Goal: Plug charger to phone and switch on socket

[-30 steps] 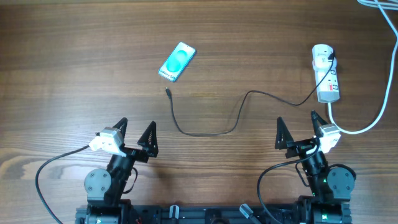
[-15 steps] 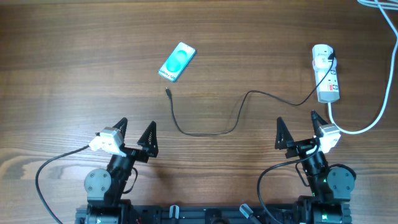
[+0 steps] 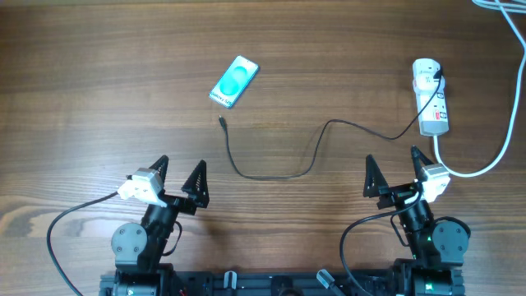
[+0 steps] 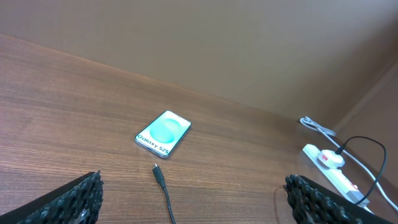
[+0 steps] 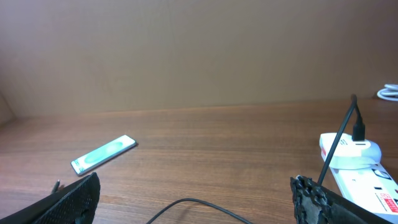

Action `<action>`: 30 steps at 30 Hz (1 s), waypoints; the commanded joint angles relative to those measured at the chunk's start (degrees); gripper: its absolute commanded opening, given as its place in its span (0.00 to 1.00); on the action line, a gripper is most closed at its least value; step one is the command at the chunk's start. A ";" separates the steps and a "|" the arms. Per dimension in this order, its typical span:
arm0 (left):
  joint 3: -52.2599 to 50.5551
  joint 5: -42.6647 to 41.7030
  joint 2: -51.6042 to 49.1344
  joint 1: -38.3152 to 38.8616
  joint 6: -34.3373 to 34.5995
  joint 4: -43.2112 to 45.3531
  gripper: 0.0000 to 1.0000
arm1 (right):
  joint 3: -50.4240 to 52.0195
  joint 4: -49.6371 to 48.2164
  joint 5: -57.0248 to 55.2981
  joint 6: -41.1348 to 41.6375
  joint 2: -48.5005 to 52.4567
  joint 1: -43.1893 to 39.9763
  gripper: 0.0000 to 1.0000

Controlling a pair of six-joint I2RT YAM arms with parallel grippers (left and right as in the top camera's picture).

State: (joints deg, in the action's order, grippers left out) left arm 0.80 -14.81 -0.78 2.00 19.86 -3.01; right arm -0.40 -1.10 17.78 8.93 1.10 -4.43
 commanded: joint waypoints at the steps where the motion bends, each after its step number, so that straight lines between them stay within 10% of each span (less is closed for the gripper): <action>1: -0.48 0.35 0.61 0.42 -0.07 -0.02 1.00 | 0.11 -0.31 0.07 0.09 -0.83 0.09 1.00; 30: -0.48 -7.06 -1.25 0.42 -0.17 1.18 1.00 | 0.11 -0.31 0.07 0.09 -0.83 0.09 1.00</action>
State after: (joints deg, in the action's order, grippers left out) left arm 0.80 -17.08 -0.82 2.00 19.86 -2.26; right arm -0.40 -1.10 17.78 8.93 1.10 -4.43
